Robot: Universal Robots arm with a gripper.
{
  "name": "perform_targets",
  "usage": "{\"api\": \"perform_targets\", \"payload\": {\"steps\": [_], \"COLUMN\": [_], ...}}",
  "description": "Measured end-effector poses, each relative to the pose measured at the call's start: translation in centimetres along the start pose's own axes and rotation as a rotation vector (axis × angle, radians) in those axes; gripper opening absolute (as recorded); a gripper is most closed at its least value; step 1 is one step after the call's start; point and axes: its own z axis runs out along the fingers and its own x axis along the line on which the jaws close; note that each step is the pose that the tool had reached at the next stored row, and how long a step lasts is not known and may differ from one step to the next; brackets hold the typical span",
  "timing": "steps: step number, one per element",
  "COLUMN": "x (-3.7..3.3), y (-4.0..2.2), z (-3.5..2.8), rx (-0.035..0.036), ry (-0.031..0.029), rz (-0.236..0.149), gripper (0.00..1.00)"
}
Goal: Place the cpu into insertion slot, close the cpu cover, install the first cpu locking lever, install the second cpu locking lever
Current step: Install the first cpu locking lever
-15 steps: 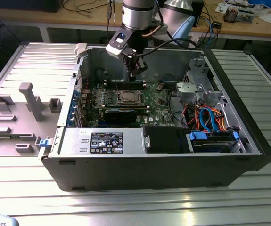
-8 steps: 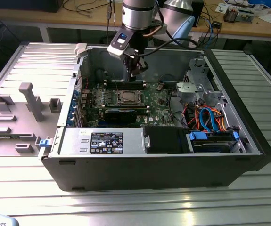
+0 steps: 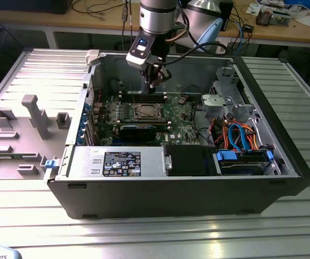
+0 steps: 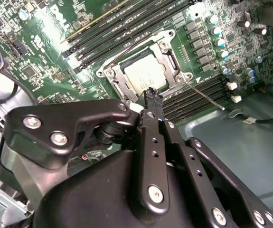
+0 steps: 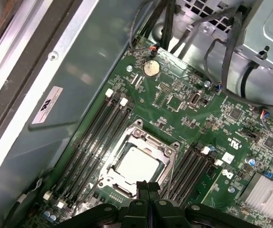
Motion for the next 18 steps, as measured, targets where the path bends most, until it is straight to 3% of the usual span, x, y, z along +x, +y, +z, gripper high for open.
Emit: {"api": "perform_targets", "payload": {"steps": [5, 18], "x": [0.00, 0.00], "y": [0.00, 0.00], "z": [0.00, 0.00], "rx": [-0.0005, -0.0012], "ry": [-0.0016, -0.0037], "rz": [-0.070, -0.163], "gripper": [0.11, 0.11]}}
